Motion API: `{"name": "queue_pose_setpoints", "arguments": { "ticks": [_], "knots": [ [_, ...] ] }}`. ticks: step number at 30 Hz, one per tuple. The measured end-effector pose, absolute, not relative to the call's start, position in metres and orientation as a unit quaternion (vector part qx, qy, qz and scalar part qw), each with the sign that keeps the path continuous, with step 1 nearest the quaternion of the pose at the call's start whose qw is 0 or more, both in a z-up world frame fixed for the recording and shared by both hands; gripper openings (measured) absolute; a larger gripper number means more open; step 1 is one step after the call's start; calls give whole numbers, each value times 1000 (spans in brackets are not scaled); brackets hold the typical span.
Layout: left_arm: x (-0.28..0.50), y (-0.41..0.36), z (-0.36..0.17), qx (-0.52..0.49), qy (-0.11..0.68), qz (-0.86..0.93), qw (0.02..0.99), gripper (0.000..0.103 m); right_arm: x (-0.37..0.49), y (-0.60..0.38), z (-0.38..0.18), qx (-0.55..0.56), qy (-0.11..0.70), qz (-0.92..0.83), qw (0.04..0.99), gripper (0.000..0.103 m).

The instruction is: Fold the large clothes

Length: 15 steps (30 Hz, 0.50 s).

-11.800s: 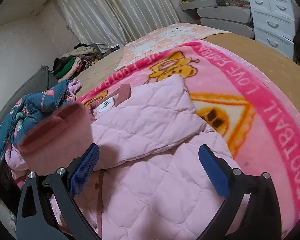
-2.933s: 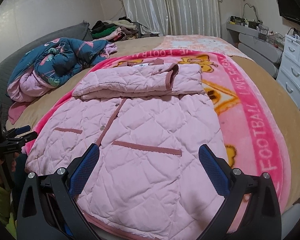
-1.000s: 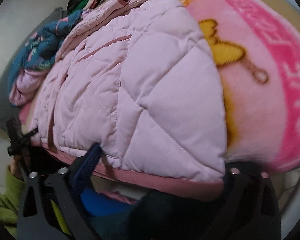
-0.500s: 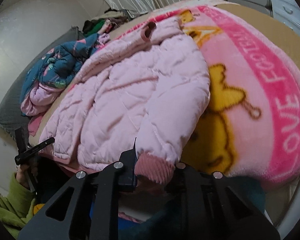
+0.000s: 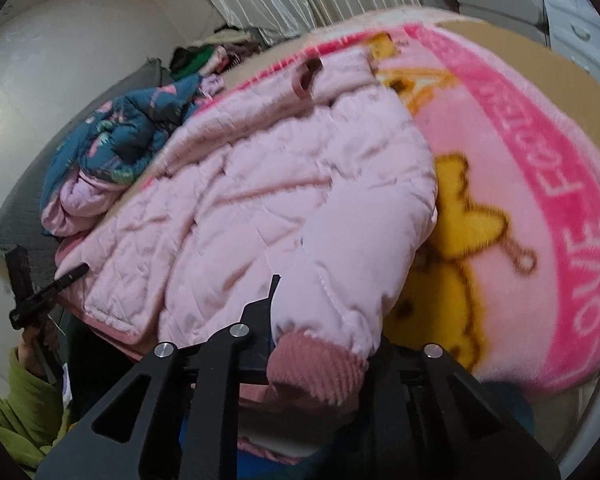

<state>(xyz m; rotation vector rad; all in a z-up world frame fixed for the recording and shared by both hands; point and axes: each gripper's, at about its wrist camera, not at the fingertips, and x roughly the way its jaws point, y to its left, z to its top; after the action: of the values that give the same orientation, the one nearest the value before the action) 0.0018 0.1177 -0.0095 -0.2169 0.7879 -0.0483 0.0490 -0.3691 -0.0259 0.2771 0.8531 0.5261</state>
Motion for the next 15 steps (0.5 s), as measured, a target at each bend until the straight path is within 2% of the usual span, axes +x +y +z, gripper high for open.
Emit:
{"name": "queue_pose_setpoints", "arguments": {
  "ticks": [5,8,10,12,15],
  "knots": [
    [0,122,-17,-116,401,-24,908,12,53,-374,6,158,358,267,880,13],
    [-3,125,-26,-129,418,-27,899,17,59,-373,26,159,338,275,886,13],
    [-8,128,-32,-144,427,-33,892,22,65,-370,36,158,327,278,889,12],
    [-14,129,-38,-159,438,-43,884,39,68,-368,43,156,320,279,892,12],
    [-22,129,-44,-157,448,-45,879,41,71,-366,50,154,309,282,895,12]
  ]
}}
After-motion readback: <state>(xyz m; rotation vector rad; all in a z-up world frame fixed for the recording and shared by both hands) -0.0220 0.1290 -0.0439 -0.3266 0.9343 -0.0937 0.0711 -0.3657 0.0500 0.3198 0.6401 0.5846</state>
